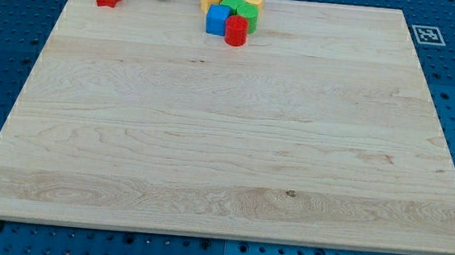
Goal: Move the yellow hexagon above the red circle
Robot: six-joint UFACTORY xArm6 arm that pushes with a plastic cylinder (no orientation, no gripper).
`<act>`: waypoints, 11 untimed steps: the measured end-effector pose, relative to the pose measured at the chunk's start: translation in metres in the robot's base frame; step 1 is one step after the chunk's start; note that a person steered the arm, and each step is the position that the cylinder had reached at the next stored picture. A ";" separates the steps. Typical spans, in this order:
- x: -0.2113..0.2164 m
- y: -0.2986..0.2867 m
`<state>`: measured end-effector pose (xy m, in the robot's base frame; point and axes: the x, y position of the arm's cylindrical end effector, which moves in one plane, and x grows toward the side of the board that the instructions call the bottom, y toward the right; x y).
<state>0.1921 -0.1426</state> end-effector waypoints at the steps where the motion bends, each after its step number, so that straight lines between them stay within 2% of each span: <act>1: 0.000 0.005; 7: 0.000 0.060; 9: 0.024 0.080; 11: 0.069 0.112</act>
